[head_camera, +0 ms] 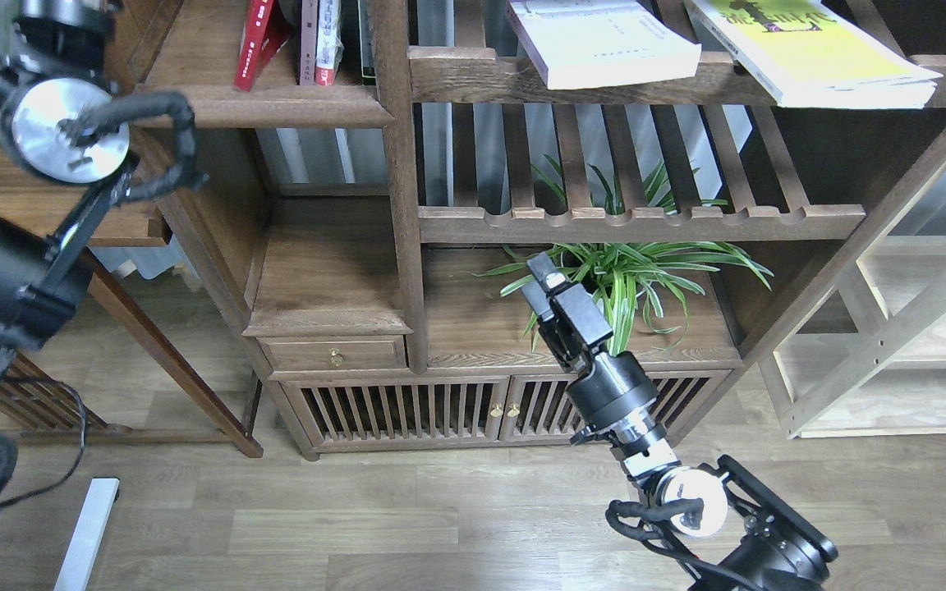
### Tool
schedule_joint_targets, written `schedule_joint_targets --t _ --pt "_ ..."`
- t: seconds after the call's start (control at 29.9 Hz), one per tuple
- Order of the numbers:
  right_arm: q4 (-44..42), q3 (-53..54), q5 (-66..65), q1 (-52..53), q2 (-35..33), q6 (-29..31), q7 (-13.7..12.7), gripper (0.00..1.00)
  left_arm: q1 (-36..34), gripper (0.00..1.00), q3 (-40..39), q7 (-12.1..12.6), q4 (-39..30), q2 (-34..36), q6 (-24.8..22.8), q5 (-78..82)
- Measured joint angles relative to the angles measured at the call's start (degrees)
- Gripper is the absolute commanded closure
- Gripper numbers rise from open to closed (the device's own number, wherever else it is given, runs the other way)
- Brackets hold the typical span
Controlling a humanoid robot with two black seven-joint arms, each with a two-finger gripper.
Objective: Organize books on shelf
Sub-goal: 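Withdraw the left arm and raise the right gripper toward the top shelf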
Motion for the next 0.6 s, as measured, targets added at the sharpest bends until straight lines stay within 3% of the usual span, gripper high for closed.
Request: schedule_joint_targets --t 0.2,0.33,0.6 --pt "1.88 5.1 -0.04 -0.04 0.1 0.0 -0.09 0.16 5.6 0.01 -0.55 1.54 -1.97 -1.25 -15.16 -1.17" --pt "2.21 8.07 0.0 0.34 0.2 0.0 -0.09 0.16 9.04 0.02 -0.54 3.34 -1.99 -3.84 -20.58 -3.93" --pt "2.31 12.56 0.01 3.18 -0.13 0.0 0.0 0.16 15.25 0.02 -0.39 15.04 -2.07 -5.18 -22.98 -7.25"
